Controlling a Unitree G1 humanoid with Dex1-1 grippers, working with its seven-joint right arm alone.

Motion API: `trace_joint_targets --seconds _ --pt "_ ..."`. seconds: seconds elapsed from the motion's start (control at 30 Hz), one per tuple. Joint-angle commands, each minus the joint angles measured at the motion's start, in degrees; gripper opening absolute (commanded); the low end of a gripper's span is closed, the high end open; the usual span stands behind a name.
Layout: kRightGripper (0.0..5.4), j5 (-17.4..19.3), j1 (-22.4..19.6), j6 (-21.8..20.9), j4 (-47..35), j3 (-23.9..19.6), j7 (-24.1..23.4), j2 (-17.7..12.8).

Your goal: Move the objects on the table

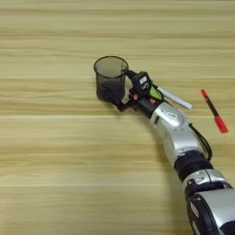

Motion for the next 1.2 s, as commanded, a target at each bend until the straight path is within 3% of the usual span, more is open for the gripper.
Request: trace_joint_targets --seconds 0.03,0.3,0.37,0.47,0.93,1.2 --pt "4.7 0.5 -0.9 1.4 -5.0 2.3 0.5 1.4" --pt "4.7 -0.8 -0.3 1.1 -1.5 4.2 -0.1 1.7" --pt "5.23 -1.4 -0.4 0.5 -1.0 4.4 -0.9 1.6" --pt "5.37 -2.0 -0.5 -0.1 -0.8 4.5 -1.8 1.5" --pt "5.37 -1.3 5.6 0.5 -11.4 -0.2 -7.6 -3.9" --pt "5.37 -0.9 12.2 3.3 -20.0 -1.5 -9.9 -5.1"
